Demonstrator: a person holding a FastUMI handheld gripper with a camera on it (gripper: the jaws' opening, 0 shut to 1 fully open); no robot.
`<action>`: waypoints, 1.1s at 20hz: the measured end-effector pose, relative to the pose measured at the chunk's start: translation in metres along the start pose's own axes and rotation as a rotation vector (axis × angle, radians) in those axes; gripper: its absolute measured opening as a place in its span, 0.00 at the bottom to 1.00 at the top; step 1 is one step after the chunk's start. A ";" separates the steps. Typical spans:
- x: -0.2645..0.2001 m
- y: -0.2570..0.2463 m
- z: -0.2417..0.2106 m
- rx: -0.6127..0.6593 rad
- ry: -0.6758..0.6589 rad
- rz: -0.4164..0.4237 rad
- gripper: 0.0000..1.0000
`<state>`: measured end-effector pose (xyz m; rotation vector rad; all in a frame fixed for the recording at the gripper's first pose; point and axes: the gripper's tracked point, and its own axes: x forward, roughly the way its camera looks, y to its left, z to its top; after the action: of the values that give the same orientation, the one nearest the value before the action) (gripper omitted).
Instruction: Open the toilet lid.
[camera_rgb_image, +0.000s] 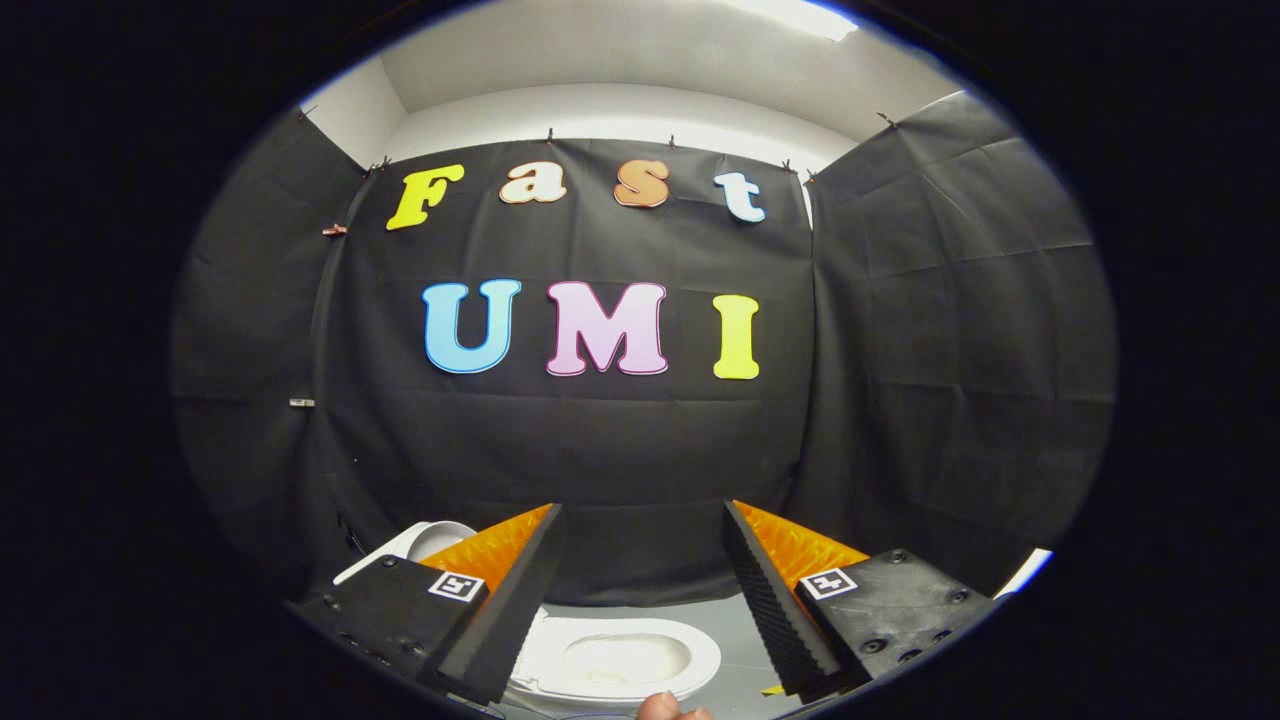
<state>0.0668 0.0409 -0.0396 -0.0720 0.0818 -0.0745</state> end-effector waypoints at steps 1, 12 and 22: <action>0.000 0.001 0.001 -0.003 -0.002 0.000 0.99; -0.009 0.017 0.016 -0.046 -0.028 0.029 0.99; -0.015 0.017 0.018 -0.039 -0.036 0.026 0.98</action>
<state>0.0551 0.0607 -0.0217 -0.1111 0.0482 -0.0457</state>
